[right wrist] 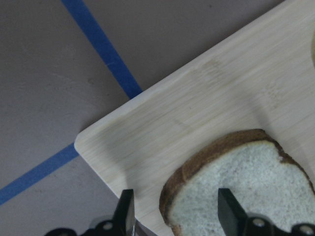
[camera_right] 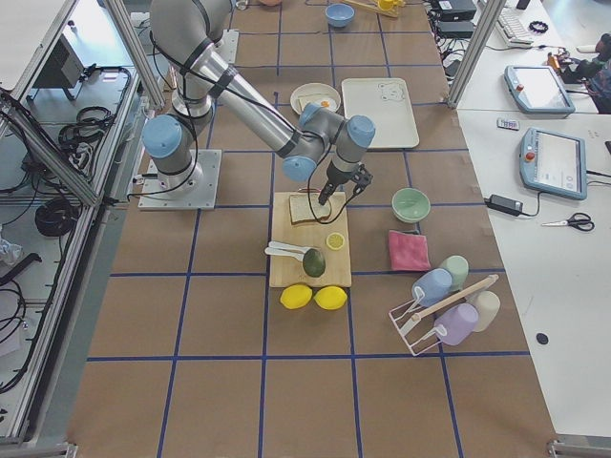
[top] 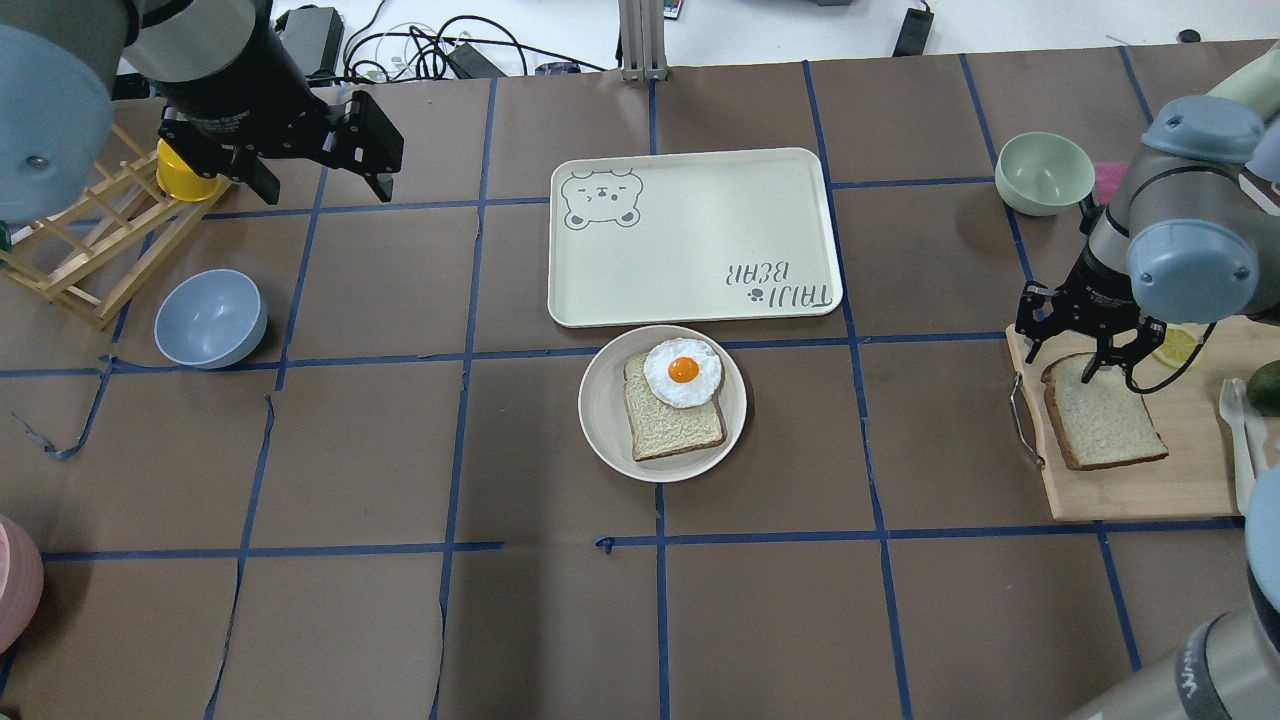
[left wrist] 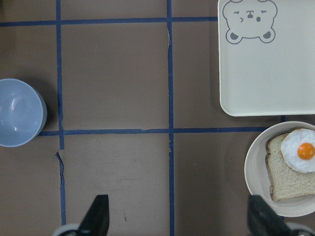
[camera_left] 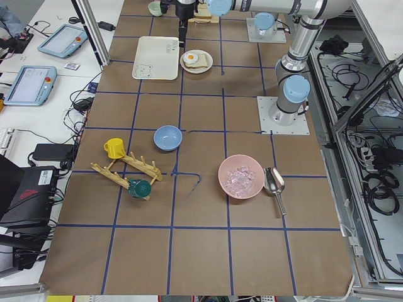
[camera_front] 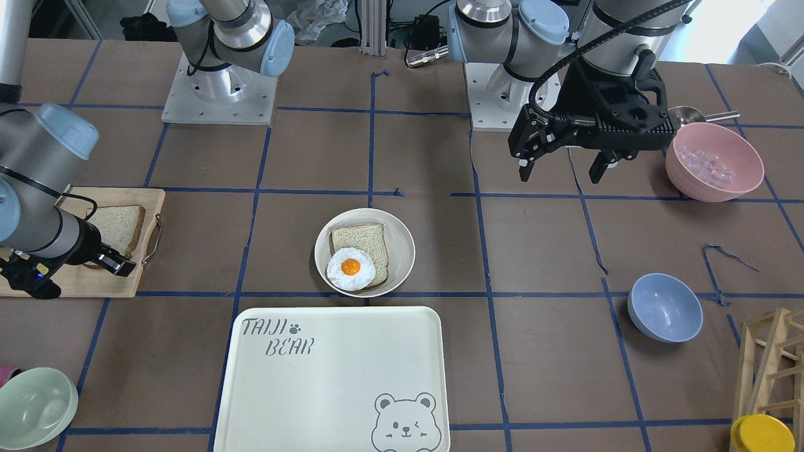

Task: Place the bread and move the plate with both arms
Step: 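Lower the right gripper and pinch the bread slice's crust edge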

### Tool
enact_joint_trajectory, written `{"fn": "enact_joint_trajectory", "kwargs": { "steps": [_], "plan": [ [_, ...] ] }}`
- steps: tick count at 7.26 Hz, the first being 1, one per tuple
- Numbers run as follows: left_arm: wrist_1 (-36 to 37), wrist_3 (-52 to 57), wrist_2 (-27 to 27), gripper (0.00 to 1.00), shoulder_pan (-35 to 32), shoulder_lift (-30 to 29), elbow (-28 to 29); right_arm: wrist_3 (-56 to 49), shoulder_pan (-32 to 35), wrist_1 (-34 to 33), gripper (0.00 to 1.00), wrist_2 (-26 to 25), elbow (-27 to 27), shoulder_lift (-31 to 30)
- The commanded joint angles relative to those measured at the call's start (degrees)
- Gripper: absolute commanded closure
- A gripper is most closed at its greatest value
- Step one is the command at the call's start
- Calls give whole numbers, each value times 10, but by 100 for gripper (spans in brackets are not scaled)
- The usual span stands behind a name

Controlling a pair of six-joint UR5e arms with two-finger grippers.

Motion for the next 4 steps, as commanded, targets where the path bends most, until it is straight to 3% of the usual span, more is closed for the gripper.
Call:
{"fn": "enact_joint_trajectory", "kwargs": {
  "steps": [1, 3, 4],
  "plan": [
    [0, 0, 0, 0, 0, 0, 0, 1, 0, 0, 37, -2, 0, 1],
    [0, 0, -1, 0, -1, 0, 1, 3, 0, 2, 41, -6, 1, 2],
    [0, 0, -1, 0, -1, 0, 1, 5, 0, 5, 47, -6, 1, 2]
  ]
}}
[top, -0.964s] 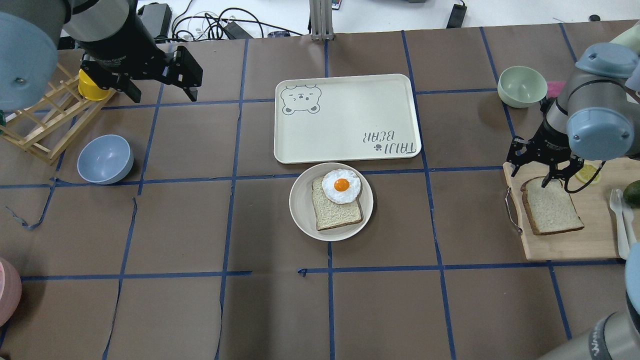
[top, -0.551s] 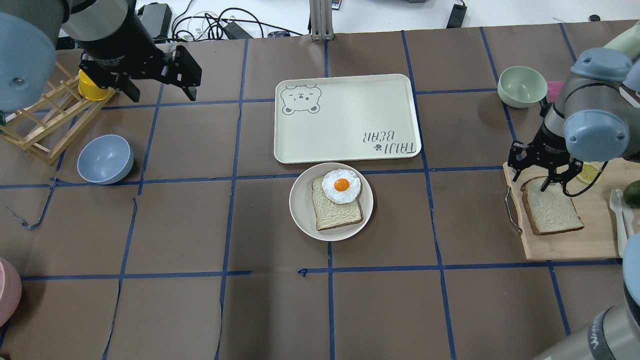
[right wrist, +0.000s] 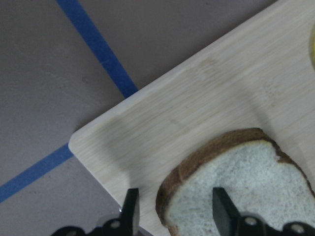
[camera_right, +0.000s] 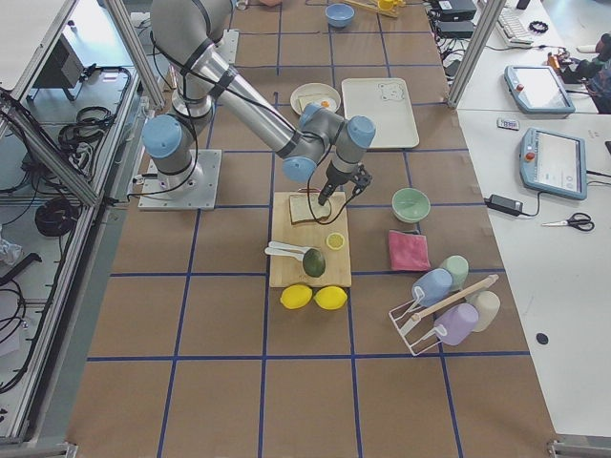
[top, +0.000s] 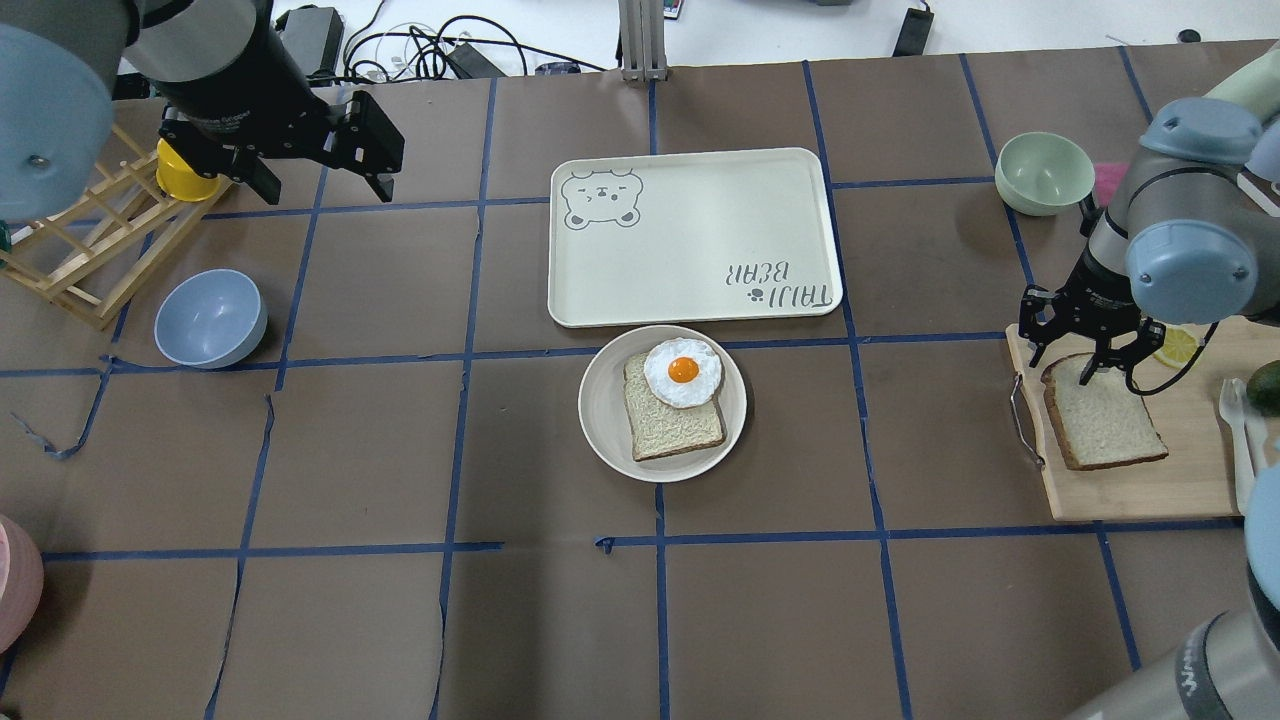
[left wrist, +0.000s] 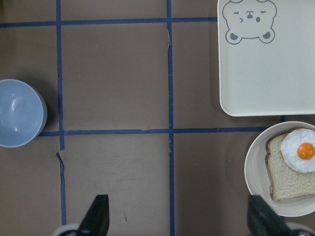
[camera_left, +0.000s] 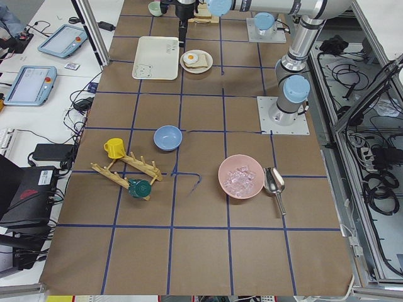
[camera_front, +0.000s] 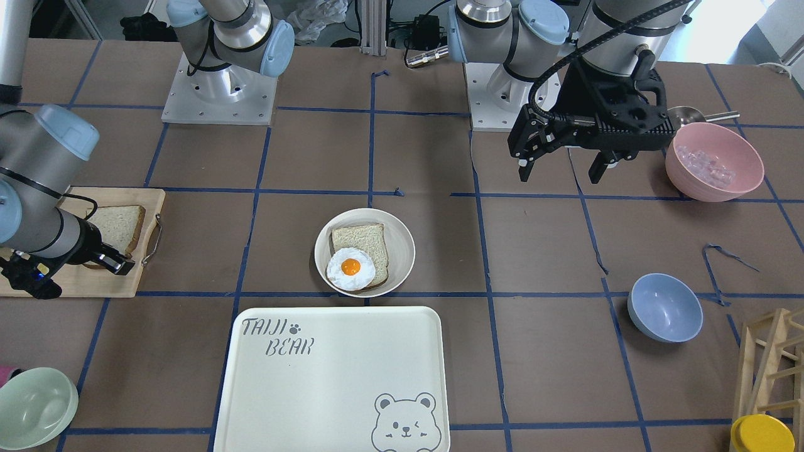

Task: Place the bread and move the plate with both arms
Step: 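Lower the right gripper and pinch the bread slice's crust edge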

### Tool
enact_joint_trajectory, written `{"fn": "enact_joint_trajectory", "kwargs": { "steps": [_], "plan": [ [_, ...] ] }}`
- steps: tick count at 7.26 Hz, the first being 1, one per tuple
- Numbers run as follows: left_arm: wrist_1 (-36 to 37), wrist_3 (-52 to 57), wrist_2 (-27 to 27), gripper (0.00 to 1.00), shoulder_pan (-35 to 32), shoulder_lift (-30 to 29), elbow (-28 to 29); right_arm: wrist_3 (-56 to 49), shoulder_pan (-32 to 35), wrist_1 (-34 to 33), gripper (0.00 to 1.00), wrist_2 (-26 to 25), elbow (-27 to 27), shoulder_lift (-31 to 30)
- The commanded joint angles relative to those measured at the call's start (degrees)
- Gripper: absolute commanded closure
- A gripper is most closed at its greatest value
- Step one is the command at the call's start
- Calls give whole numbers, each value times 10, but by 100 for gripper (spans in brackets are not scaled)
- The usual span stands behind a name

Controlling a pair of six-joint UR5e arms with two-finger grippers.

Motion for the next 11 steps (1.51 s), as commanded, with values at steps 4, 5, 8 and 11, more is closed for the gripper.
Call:
{"fn": "enact_joint_trajectory", "kwargs": {
  "steps": [4, 5, 8, 11],
  "plan": [
    [0, 0, 0, 0, 0, 0, 0, 7, -11, 4, 100, 3, 9, 0],
    [0, 0, 0, 0, 0, 0, 0, 5, -11, 5, 100, 4, 8, -1],
    [0, 0, 1, 0, 0, 0, 0, 7, -11, 23, 100, 5, -3, -9],
    [0, 0, 1, 0, 0, 0, 0, 7, -11, 112, 100, 7, -64, -13]
  ]
}}
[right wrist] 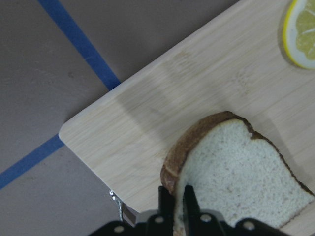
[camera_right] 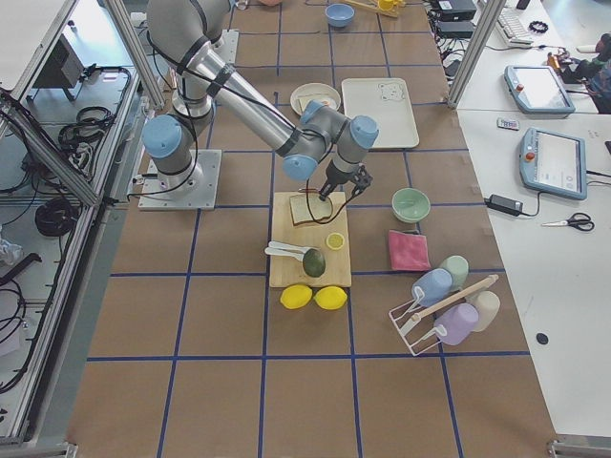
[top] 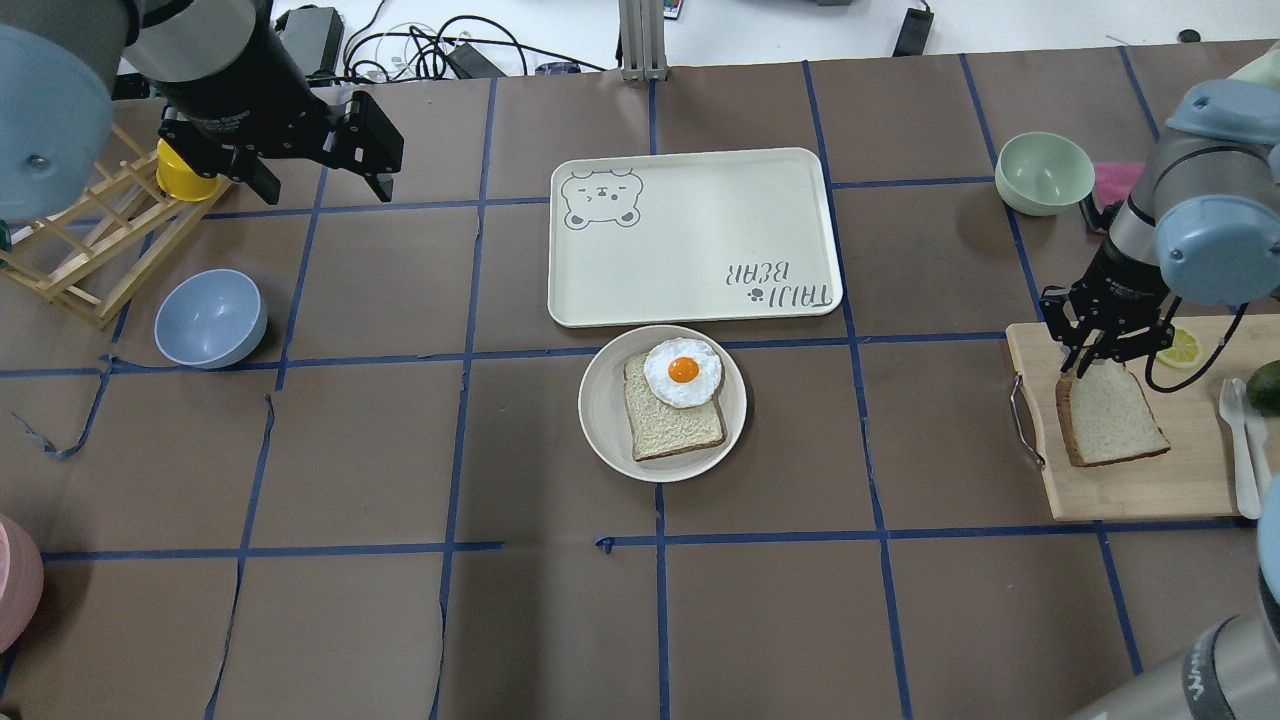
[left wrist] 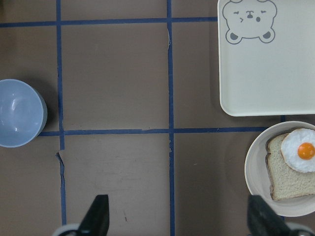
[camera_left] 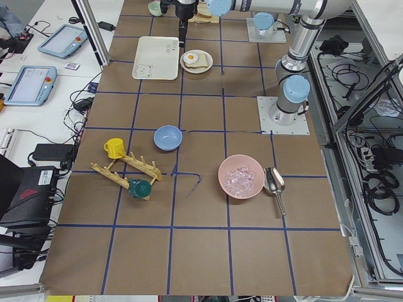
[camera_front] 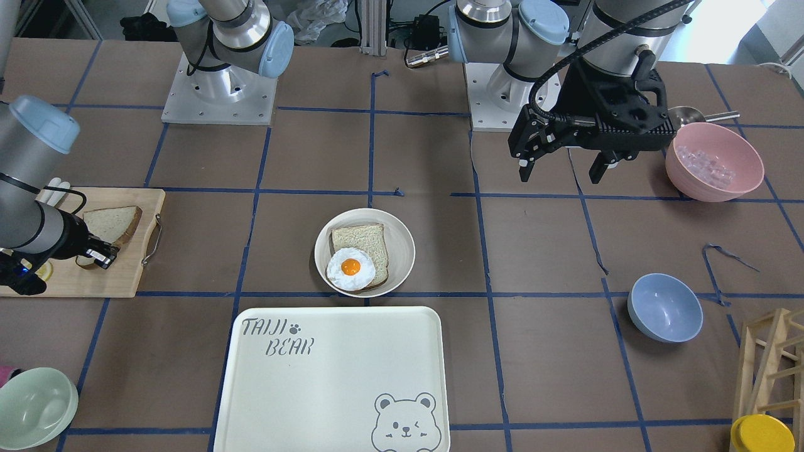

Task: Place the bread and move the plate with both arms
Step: 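Lift the bread slice and carry it over the egg plate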

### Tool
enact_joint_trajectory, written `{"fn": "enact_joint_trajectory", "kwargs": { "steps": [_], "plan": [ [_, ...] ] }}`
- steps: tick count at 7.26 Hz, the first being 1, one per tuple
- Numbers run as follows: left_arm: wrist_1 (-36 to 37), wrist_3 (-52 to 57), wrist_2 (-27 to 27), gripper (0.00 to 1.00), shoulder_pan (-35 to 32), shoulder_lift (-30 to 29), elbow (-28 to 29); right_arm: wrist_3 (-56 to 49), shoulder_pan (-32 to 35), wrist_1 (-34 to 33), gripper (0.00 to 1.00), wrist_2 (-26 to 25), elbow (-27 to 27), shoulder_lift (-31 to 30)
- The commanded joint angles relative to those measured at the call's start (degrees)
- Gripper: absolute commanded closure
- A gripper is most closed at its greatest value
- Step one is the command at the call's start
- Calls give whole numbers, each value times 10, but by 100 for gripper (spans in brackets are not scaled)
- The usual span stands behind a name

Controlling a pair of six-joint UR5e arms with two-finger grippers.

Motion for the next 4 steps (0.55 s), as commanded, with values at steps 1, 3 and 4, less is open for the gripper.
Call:
{"fn": "enact_joint_trajectory", "kwargs": {
  "steps": [1, 3, 4],
  "plan": [
    [0, 0, 0, 0, 0, 0, 0, 1, 2, 82, 100, 5, -64, -9],
    [0, 1, 0, 0, 0, 0, 0, 8, 10, 180, 100, 19, -148, -10],
    [0, 1, 0, 0, 0, 0, 0, 44, 23, 219, 100, 21, -176, -10]
  ]
}}
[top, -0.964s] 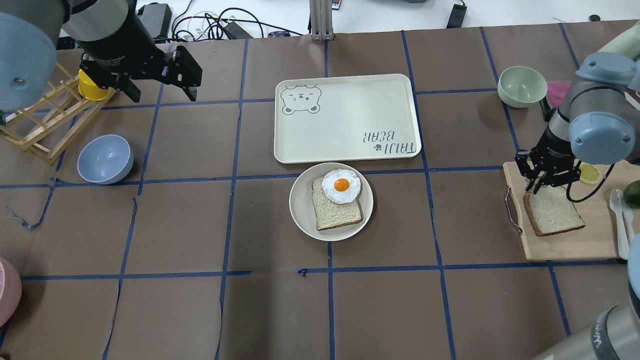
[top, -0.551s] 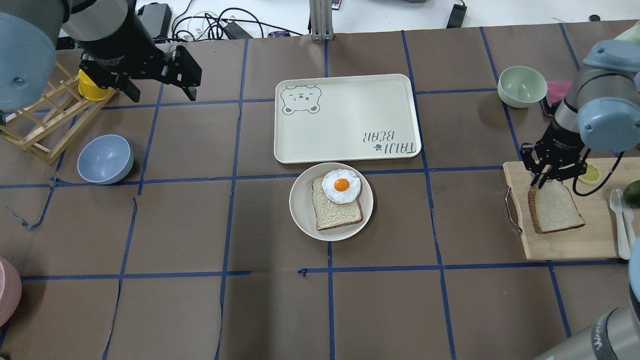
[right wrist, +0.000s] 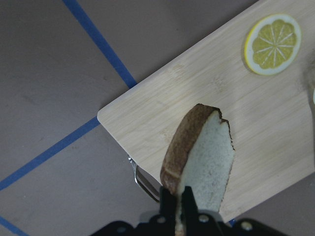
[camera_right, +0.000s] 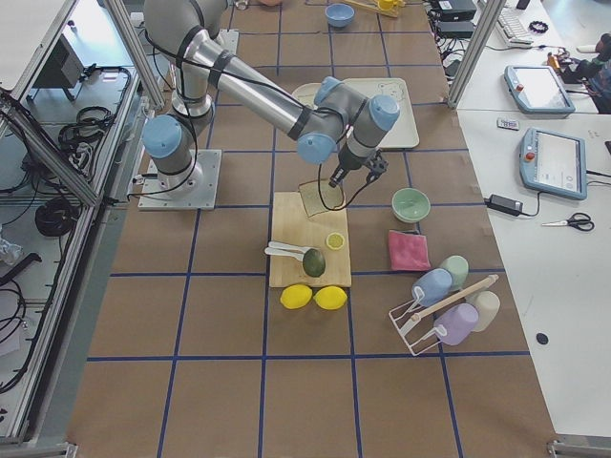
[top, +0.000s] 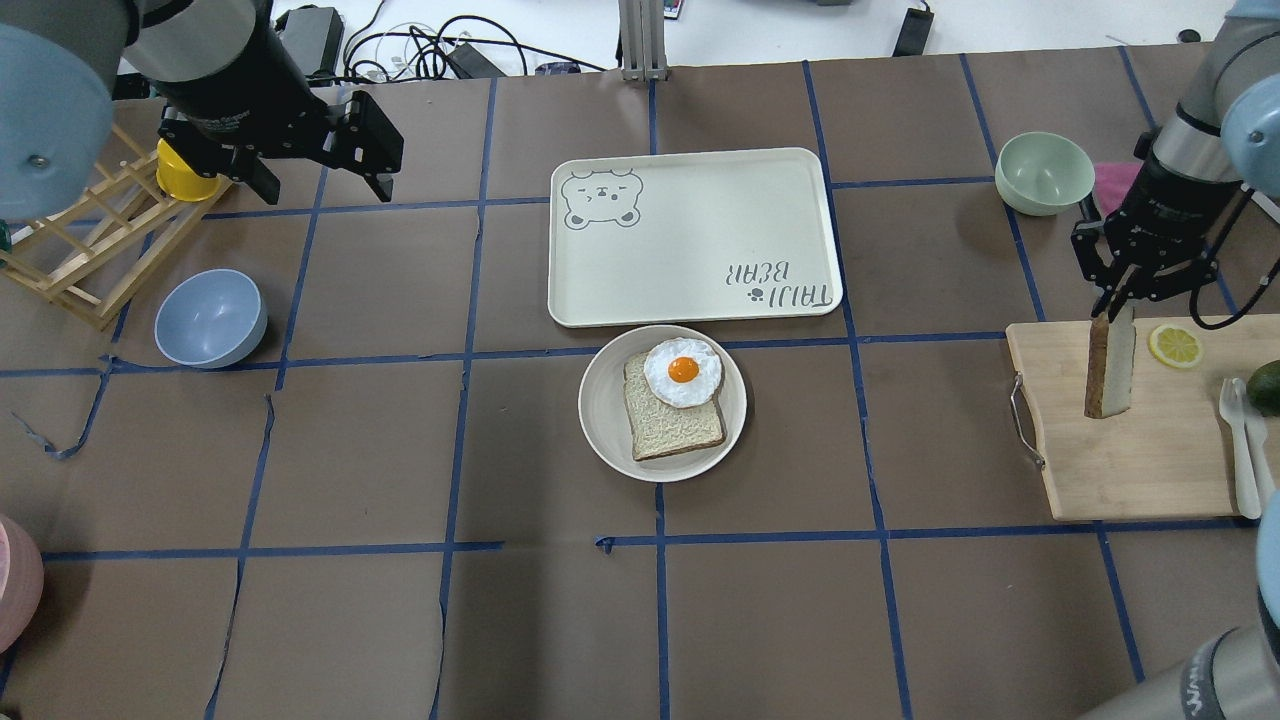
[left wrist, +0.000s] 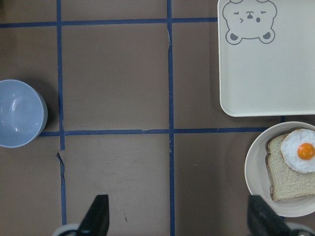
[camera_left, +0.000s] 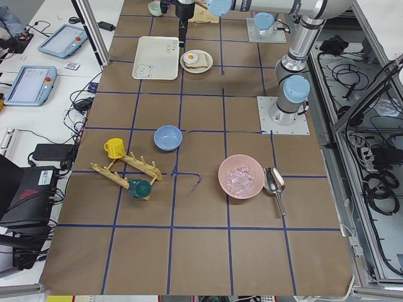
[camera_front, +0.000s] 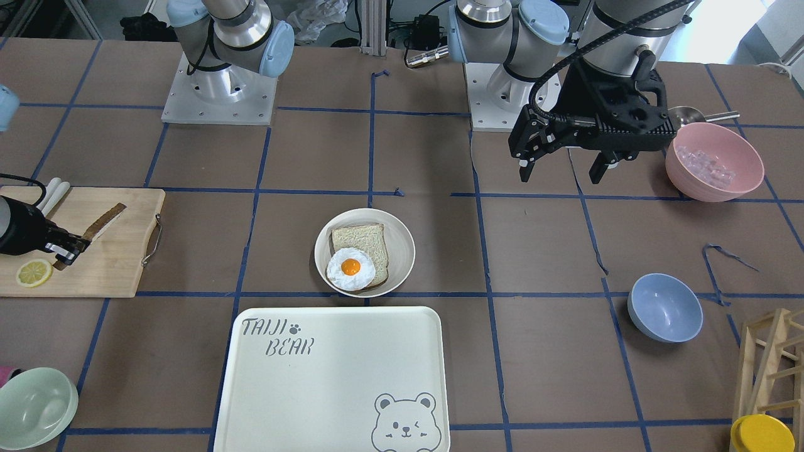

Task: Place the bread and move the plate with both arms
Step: 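Lift the bread slice and carry it over the egg plate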

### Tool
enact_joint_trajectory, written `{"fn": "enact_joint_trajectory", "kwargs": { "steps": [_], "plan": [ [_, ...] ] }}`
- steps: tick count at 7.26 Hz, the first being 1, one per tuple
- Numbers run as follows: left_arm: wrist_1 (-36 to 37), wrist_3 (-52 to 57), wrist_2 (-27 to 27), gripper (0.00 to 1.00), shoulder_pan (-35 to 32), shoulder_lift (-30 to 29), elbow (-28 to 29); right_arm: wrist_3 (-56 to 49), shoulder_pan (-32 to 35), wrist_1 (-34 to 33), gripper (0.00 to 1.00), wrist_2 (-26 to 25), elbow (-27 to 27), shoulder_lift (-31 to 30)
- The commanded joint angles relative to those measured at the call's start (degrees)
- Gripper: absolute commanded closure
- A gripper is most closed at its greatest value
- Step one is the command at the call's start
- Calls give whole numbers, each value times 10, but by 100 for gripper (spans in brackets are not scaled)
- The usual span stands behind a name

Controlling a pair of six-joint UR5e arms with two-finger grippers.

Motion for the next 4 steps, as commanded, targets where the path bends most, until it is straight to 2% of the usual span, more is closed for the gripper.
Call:
{"fn": "enact_joint_trajectory", "kwargs": {
  "steps": [1, 4],
  "plan": [
    [0, 0, 0, 0, 0, 0, 0, 69, 46, 79, 100, 20, -65, -1],
    [0, 0, 0, 0, 0, 0, 0, 331, 202, 88, 100, 119, -103, 8]
  ]
}}
